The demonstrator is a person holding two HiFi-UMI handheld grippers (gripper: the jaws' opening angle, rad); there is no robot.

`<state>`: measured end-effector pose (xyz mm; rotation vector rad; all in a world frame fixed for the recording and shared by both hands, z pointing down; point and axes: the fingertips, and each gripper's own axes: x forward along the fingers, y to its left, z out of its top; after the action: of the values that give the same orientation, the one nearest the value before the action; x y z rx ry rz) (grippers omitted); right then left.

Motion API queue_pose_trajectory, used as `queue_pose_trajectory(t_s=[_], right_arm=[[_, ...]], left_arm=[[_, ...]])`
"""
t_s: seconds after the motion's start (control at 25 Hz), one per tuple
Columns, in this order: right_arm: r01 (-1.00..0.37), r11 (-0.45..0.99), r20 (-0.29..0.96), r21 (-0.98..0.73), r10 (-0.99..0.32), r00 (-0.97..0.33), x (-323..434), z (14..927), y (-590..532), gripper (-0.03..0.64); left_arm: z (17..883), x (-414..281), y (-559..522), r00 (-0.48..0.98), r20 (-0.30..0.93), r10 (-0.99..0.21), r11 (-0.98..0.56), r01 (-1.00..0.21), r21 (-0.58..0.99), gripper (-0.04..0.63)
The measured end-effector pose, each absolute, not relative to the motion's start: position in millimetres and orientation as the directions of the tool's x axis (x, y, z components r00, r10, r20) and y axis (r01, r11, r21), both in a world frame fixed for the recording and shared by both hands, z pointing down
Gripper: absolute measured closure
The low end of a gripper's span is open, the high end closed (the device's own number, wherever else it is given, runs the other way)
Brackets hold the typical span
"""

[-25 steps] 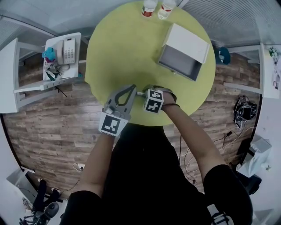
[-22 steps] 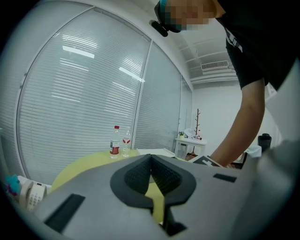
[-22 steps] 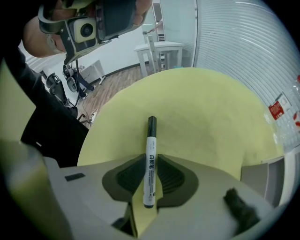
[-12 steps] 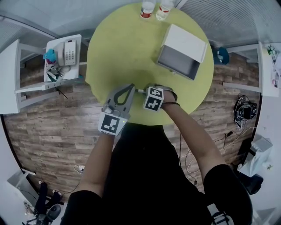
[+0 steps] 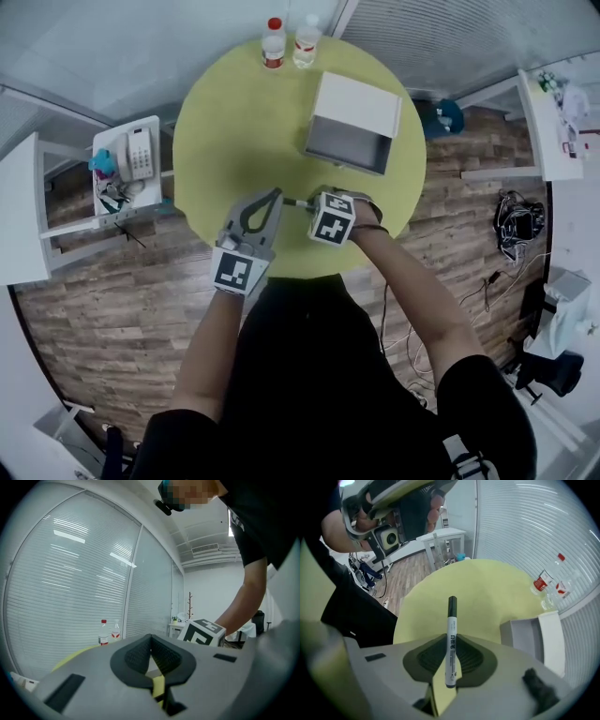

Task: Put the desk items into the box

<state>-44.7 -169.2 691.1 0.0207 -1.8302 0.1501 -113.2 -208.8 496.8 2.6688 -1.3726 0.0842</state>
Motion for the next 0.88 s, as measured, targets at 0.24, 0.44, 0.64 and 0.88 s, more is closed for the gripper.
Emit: queue_pose_trajectory(t_s=[0.24, 0.44, 0.64, 0.88], right_arm=[[-0.179, 0.983, 0.964, -0.041, -0.008, -0.266, -11, 663, -196, 0.546], [-0.233, 0.972, 0.962, -0.003, -0.06, -0.266, 16, 648, -225, 0.546], [-0.251, 0.967, 0.96, 0.032, -0.1, -0.26, 32, 638, -256, 0.546], [-0.272, 0.961, 0.958, 0.046, -0.12, -0.262, 42, 640, -289, 0.546]], left_arm=[[483, -78, -228, 0.635, 0.097, -0.766, -0.629, -0.772, 0.09, 0.583], [480, -48, -249, 0.668, 0.088, -0.739, -0.661, -0.744, 0.102, 0.583], [488, -29, -269, 0.682, 0.098, -0.725, -0.674, -0.731, 0.103, 0.583], [500, -17, -291, 0.673, 0.102, -0.732, -0.665, -0.739, 0.106, 0.583]])
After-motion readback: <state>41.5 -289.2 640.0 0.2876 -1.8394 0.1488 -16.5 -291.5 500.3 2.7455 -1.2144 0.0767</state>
